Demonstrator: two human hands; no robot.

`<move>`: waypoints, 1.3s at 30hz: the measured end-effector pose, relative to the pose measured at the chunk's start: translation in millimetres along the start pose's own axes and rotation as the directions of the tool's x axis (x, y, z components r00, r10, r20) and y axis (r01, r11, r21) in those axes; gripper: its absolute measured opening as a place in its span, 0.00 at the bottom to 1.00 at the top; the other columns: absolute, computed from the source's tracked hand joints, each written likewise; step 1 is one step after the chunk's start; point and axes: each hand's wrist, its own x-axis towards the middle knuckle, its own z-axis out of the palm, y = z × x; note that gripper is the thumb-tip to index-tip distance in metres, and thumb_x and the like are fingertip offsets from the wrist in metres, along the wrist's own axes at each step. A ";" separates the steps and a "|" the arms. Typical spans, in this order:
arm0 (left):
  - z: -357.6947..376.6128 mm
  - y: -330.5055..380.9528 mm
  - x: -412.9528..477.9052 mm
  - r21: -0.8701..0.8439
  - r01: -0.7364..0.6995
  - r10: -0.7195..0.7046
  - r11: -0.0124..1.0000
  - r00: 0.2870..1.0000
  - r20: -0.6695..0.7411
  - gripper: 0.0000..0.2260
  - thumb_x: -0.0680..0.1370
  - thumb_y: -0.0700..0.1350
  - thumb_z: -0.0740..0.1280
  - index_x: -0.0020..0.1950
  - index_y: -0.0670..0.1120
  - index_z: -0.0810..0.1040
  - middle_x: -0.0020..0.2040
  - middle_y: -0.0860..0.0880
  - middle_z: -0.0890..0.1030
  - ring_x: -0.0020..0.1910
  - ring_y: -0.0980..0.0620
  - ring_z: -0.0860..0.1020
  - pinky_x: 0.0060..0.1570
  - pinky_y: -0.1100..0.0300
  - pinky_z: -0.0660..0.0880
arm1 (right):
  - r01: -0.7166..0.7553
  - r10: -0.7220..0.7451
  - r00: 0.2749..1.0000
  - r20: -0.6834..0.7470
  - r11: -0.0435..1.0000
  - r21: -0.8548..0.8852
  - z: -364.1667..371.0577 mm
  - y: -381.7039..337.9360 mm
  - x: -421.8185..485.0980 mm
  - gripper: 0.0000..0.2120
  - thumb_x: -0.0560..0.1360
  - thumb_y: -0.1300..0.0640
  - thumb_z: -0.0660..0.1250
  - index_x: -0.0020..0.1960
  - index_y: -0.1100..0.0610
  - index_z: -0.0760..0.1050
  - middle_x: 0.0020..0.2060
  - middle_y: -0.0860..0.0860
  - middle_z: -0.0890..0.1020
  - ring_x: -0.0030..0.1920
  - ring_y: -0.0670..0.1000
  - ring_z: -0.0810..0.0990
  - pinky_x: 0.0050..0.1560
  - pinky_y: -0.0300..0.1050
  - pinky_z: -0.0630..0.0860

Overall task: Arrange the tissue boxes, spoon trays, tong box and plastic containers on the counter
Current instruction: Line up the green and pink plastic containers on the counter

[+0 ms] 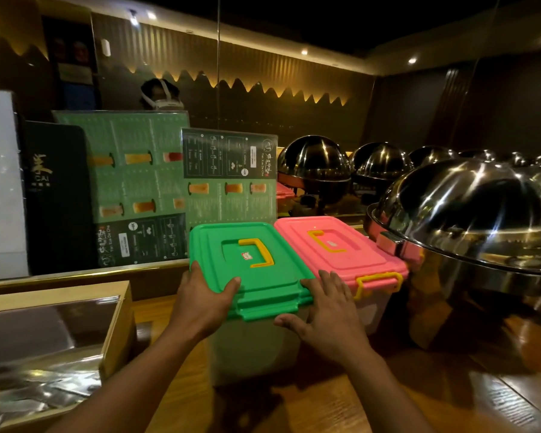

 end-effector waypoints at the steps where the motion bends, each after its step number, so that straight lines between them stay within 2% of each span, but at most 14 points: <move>1: 1.1 -0.8 1.9 0.002 0.006 -0.006 1.000 1.000 0.001 0.39 0.63 0.73 0.65 0.68 0.54 0.68 0.58 0.48 0.76 0.54 0.46 0.79 0.53 0.43 0.81 | 0.010 -0.010 1.000 0.001 1.000 -0.004 1.7 1.3 2.2 0.50 0.61 0.14 0.48 0.74 0.43 0.61 0.79 0.54 0.57 0.79 0.56 0.49 0.77 0.57 0.47; 9: 7.6 -7.1 14.1 -0.008 0.037 -0.037 0.999 0.999 0.005 0.37 0.63 0.72 0.66 0.67 0.56 0.67 0.59 0.49 0.77 0.54 0.47 0.80 0.50 0.44 0.82 | 0.054 -0.054 0.998 0.018 0.998 0.012 5.4 7.9 18.0 0.50 0.62 0.15 0.46 0.74 0.44 0.60 0.78 0.50 0.59 0.79 0.55 0.45 0.77 0.58 0.43; 15: 7.6 -9.5 15.6 -0.032 0.047 -0.047 0.998 0.999 0.018 0.35 0.63 0.71 0.67 0.66 0.57 0.68 0.59 0.50 0.77 0.55 0.48 0.80 0.51 0.45 0.82 | 0.055 -0.056 0.998 0.027 0.998 0.036 6.9 9.9 21.7 0.51 0.61 0.15 0.46 0.74 0.44 0.61 0.77 0.49 0.60 0.78 0.55 0.46 0.77 0.60 0.44; 20: -5.1 -0.5 8.4 -0.089 0.055 -0.047 0.995 0.996 0.081 0.33 0.65 0.69 0.68 0.67 0.58 0.69 0.61 0.51 0.79 0.59 0.49 0.79 0.58 0.45 0.79 | 0.057 -0.058 0.998 0.012 0.998 0.014 6.6 9.8 22.6 0.53 0.59 0.14 0.45 0.72 0.47 0.65 0.75 0.53 0.66 0.77 0.59 0.53 0.76 0.59 0.50; 22: -21.2 3.7 -2.9 -0.090 0.043 -0.025 0.995 0.981 0.191 0.32 0.69 0.69 0.67 0.70 0.58 0.68 0.65 0.50 0.78 0.62 0.49 0.78 0.61 0.45 0.77 | 0.044 -0.044 0.997 0.069 0.999 0.004 0.7 5.2 22.3 0.52 0.60 0.16 0.50 0.74 0.48 0.64 0.75 0.55 0.64 0.77 0.59 0.53 0.75 0.57 0.50; 24: -40.7 0.0 -15.6 0.000 0.012 -0.011 1.000 0.971 0.240 0.30 0.75 0.68 0.62 0.74 0.57 0.68 0.72 0.47 0.73 0.71 0.46 0.72 0.68 0.44 0.71 | 0.020 -0.017 0.992 0.125 1.000 -0.017 -6.5 -4.2 20.5 0.48 0.64 0.21 0.59 0.75 0.49 0.63 0.76 0.58 0.63 0.77 0.60 0.53 0.76 0.56 0.50; 26: -65.2 -11.3 -27.5 0.162 0.011 -0.043 0.987 0.979 0.200 0.30 0.78 0.66 0.59 0.76 0.53 0.66 0.79 0.46 0.62 0.77 0.44 0.61 0.74 0.44 0.61 | 0.023 -0.022 0.994 0.103 1.000 -0.007 -12.8 -21.3 16.5 0.43 0.67 0.28 0.65 0.74 0.50 0.65 0.74 0.61 0.64 0.75 0.62 0.57 0.75 0.57 0.54; 27: -79.3 -19.3 -32.8 0.211 0.010 -0.045 0.977 0.986 0.163 0.29 0.79 0.65 0.60 0.77 0.52 0.66 0.80 0.47 0.59 0.78 0.45 0.59 0.74 0.45 0.60 | 0.045 -0.046 0.997 0.060 0.999 0.015 -14.2 -32.8 14.4 0.40 0.67 0.31 0.67 0.72 0.51 0.68 0.73 0.62 0.66 0.74 0.62 0.60 0.74 0.58 0.57; 30: -130.8 -44.5 -47.9 0.273 -0.012 -0.014 0.962 0.995 0.095 0.27 0.78 0.59 0.67 0.75 0.54 0.67 0.80 0.50 0.59 0.78 0.46 0.59 0.73 0.44 0.63 | 0.186 -0.173 0.980 -0.098 0.972 0.147 -6.0 -83.4 3.5 0.30 0.66 0.38 0.68 0.63 0.53 0.77 0.66 0.62 0.74 0.67 0.63 0.70 0.69 0.59 0.67; 32: -168.2 -65.9 -56.4 0.282 -0.005 -0.013 0.959 0.998 0.063 0.26 0.77 0.55 0.69 0.74 0.53 0.69 0.79 0.51 0.61 0.76 0.45 0.62 0.71 0.44 0.66 | 0.311 -0.272 0.948 -0.163 0.901 0.303 6.1 -129.9 -7.9 0.23 0.68 0.43 0.68 0.58 0.54 0.79 0.61 0.58 0.77 0.62 0.59 0.75 0.64 0.54 0.72; 35: -226.7 -99.0 -65.8 0.317 0.047 -0.045 0.947 0.999 -0.012 0.27 0.77 0.53 0.71 0.74 0.51 0.69 0.78 0.50 0.62 0.75 0.45 0.63 0.70 0.46 0.67 | 0.373 -0.358 0.926 -0.118 0.826 0.423 32.6 -199.4 -28.1 0.16 0.74 0.46 0.68 0.59 0.50 0.78 0.57 0.49 0.78 0.58 0.49 0.76 0.60 0.49 0.75; 37: -268.5 -123.6 -71.7 0.367 0.081 -0.068 0.927 0.996 -0.050 0.27 0.76 0.52 0.72 0.74 0.51 0.70 0.78 0.49 0.64 0.76 0.45 0.63 0.69 0.46 0.67 | 0.352 -0.345 0.934 -0.095 0.836 0.421 51.5 -239.6 -39.9 0.16 0.75 0.46 0.68 0.61 0.49 0.77 0.58 0.48 0.78 0.58 0.49 0.76 0.58 0.47 0.75; 39: -311.2 -149.3 -77.6 0.435 0.107 -0.078 0.894 0.993 -0.085 0.29 0.73 0.54 0.75 0.72 0.51 0.72 0.76 0.48 0.67 0.73 0.44 0.67 0.67 0.46 0.71 | 0.254 -0.276 0.961 -0.006 0.877 0.409 68.9 -272.9 -50.2 0.21 0.76 0.44 0.68 0.67 0.48 0.73 0.63 0.48 0.75 0.61 0.48 0.73 0.57 0.42 0.71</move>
